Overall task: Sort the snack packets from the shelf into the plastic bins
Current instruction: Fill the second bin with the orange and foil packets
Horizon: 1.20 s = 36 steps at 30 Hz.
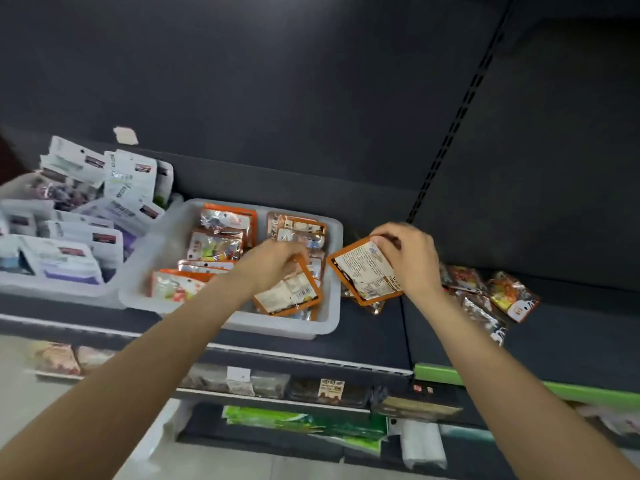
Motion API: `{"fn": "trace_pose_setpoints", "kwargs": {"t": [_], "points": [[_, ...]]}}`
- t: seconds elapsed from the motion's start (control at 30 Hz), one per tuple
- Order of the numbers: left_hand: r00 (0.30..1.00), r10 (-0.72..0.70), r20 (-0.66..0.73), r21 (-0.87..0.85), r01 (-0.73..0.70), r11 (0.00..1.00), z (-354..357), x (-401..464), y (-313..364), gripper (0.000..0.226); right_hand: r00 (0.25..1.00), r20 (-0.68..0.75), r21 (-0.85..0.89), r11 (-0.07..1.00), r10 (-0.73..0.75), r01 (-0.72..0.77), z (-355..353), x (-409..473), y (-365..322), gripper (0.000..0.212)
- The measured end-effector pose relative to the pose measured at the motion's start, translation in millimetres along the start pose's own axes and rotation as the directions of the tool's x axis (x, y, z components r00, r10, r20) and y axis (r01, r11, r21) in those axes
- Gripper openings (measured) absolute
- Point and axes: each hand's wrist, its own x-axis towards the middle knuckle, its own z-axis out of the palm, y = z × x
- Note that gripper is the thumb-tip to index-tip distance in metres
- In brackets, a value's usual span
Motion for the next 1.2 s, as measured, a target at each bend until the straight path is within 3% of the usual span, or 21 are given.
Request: {"fn": "trace_pose_setpoints", "kwargs": {"t": [0.1,0.2,0.33,0.47,0.6,0.67,0.77,0.87,0.93,1.1,1.2], "points": [[0.993,-0.010,0.121,-0.056,0.017,0.998,22.8,-2.0,-15.7,0.042,1.000,0.004,-0.011,1.000,0.010,-0.010,7.8,-6.9,-22.9,0.010],[0.994,-0.078,0.079,-0.108,0.086,0.990,32.3,-8.1,-41.1,0.057,0.999,0.036,0.003,1.000,0.004,-0.004,15.9,-10.8,-41.3,0.010],[0.995,-0.071,0.064,-0.202,0.083,0.976,33.7,-14.5,-63.9,0.043,0.994,0.087,0.010,0.998,-0.062,0.061,27.8,-7.1,-65.1,0.011],[0.992,-0.102,0.067,-0.527,0.122,0.841,23.6,-17.1,-62.2,0.032,0.984,0.147,0.020,0.995,-0.104,0.102,44.4,4.8,-89.9,0.014],[0.980,-0.156,0.123,-0.736,0.196,0.649,14.8,-19.0,-64.2,0.031,0.964,0.248,-0.062,0.992,-0.093,0.111,65.5,10.4,-101.0,0.015],[0.974,-0.166,0.152,-0.761,0.223,0.609,11.8,-20.5,-64.9,0.031,0.945,0.320,-0.081,0.992,-0.063,0.093,78.0,4.1,-95.1,0.014],[0.983,-0.093,0.156,-0.695,0.176,0.697,15.2,-18.7,-69.3,0.022,0.921,0.385,-0.108,0.994,0.060,-0.020,92.6,-7.8,-78.7,0.020],[0.989,-0.041,0.142,-0.629,0.122,0.768,20.8,-17.6,-71.3,0.019,0.836,0.498,-0.176,0.971,0.230,-0.163,97.3,-14.5,-58.7,0.031],[0.992,-0.023,0.126,-0.602,0.095,0.793,22.7,-16.8,-69.5,0.022,0.801,0.534,-0.246,0.956,0.272,-0.160,98.5,-19.9,-47.7,0.029],[0.997,-0.023,0.071,-0.431,0.051,0.901,26.8,-13.8,-63.1,0.031,0.848,0.488,-0.244,0.965,0.208,-0.096,101.3,-25.6,-45.2,0.028],[1.000,0.005,0.021,-0.302,0.001,0.953,28.1,-11.0,-53.8,0.035,0.894,0.397,-0.199,0.970,0.209,-0.138,91.8,-29.3,-38.7,0.027]]}}
